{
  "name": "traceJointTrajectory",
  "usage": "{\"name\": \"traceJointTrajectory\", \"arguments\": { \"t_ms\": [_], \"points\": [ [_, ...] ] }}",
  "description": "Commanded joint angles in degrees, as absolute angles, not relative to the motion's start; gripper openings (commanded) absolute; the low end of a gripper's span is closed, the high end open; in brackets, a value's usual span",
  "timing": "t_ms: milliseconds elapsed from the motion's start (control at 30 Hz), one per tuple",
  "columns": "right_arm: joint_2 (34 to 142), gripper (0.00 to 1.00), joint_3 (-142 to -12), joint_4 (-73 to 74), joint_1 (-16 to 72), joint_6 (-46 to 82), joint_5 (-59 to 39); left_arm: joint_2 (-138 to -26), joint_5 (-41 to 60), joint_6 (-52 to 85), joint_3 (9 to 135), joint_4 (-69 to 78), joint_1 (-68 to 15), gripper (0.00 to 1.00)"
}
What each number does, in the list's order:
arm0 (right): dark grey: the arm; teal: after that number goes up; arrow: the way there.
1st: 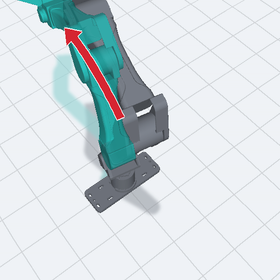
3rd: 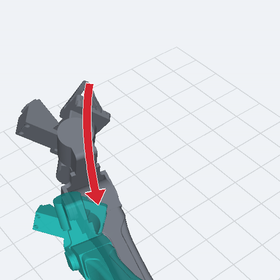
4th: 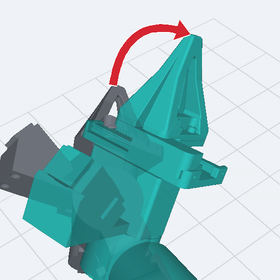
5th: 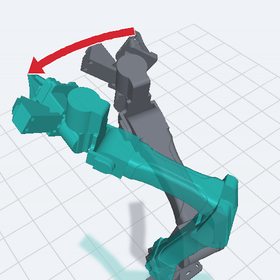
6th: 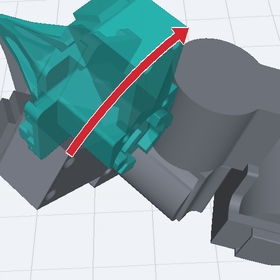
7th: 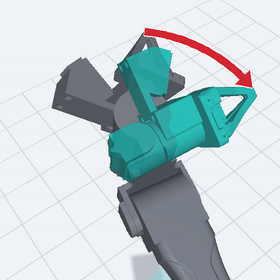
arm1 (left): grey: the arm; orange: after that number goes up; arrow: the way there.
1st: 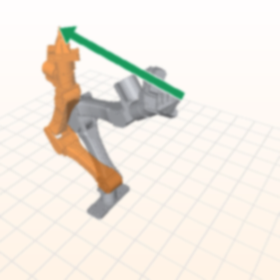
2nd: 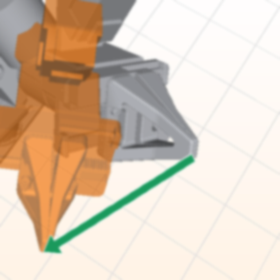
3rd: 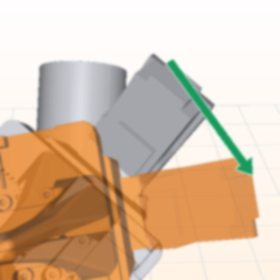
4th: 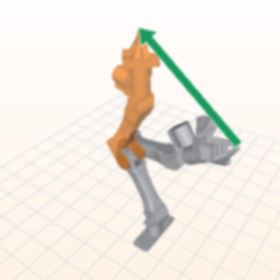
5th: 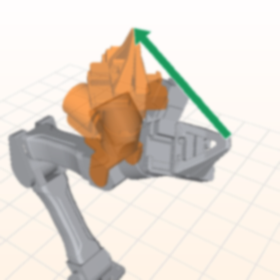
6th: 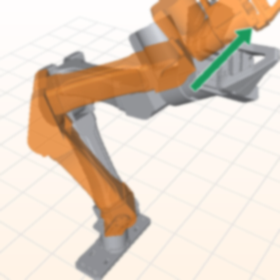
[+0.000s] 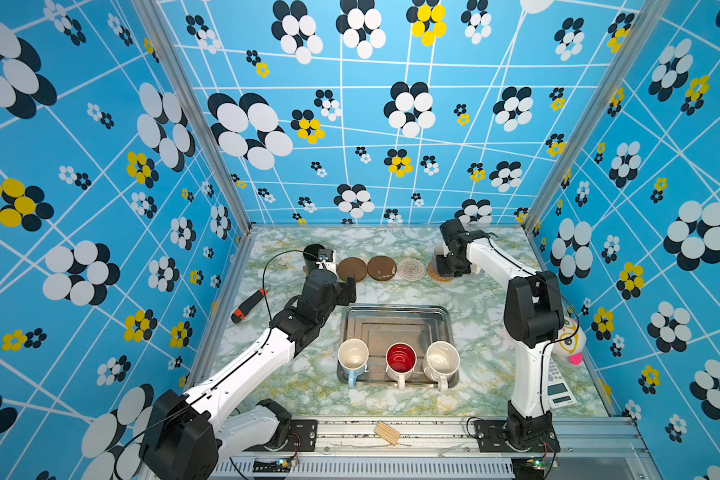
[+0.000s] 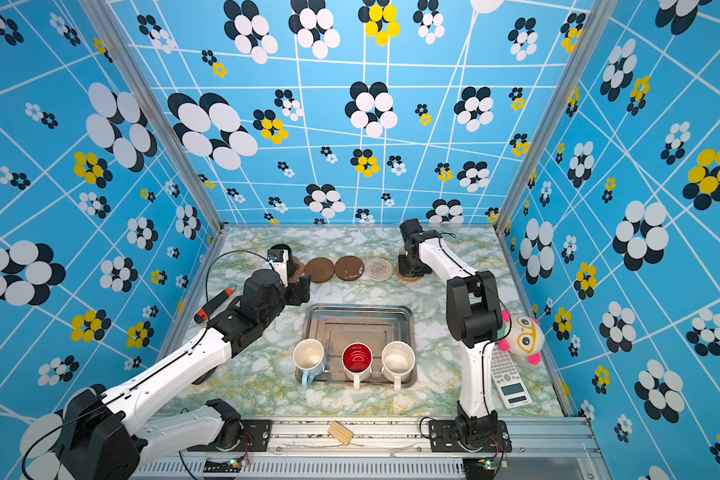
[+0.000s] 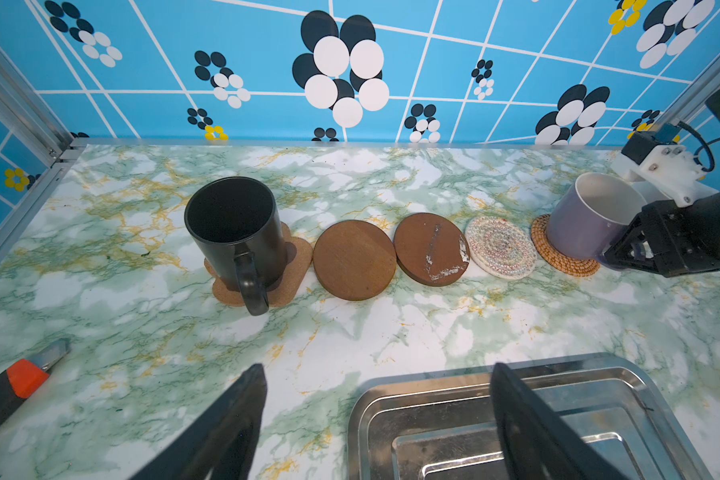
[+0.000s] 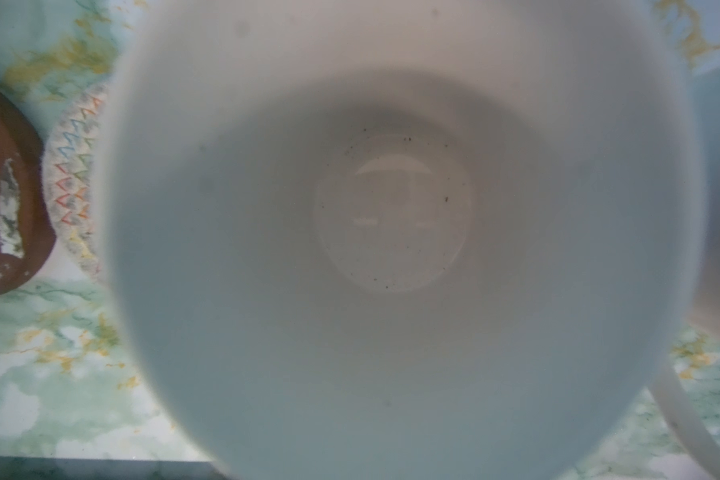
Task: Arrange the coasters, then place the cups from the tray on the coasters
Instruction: 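Lower the lavender mug onto the rattan coaster with the right gripper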
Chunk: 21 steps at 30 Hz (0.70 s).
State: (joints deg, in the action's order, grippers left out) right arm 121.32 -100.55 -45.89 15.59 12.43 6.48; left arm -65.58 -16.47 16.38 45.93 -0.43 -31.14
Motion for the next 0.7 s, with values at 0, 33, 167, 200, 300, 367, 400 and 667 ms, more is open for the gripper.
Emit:
{"name": "traceJointTrajectory", "arguments": {
  "t_ms": [0, 33, 167, 200, 300, 367, 400, 667],
  "points": [
    [121.1, 0.0, -100.41, -43.51, 15.11, 13.01, 6.11, -65.92, -16.52, 15.53, 47.11, -0.62, -30.85, 0.85],
    [121.1, 0.0, -100.35, -43.51, 15.07, 13.01, 6.08, -65.92, -16.52, 15.51, 47.11, -0.67, -30.85, 0.85],
    [121.33, 0.0, -100.17, -43.35, 15.1, 13.14, 5.89, -65.83, -16.52, 15.47, 47.11, -0.7, -30.85, 0.85],
    [121.45, 0.0, -100.19, -43.34, 15.11, 13.18, 5.77, -65.83, -16.52, 15.51, 47.11, -0.7, -30.8, 0.85],
    [121.72, 0.0, -100.28, -43.33, 15.12, 13.23, 5.52, -65.83, -16.53, 15.51, 47.11, -0.79, -30.76, 0.85],
    [121.84, 0.0, -100.35, -43.33, 15.09, 13.27, 5.5, -65.83, -16.45, 15.55, 47.11, -0.79, -30.76, 0.85],
    [121.83, 0.0, -100.3, -43.33, 15.07, 13.27, 5.47, -65.83, -16.52, 15.56, 47.11, -0.79, -30.72, 0.85],
    [121.57, 0.0, -100.13, -43.51, 14.93, 13.47, 5.47, -65.66, -16.5, 15.56, 47.11, -0.88, -30.76, 0.85]
  ]
}}
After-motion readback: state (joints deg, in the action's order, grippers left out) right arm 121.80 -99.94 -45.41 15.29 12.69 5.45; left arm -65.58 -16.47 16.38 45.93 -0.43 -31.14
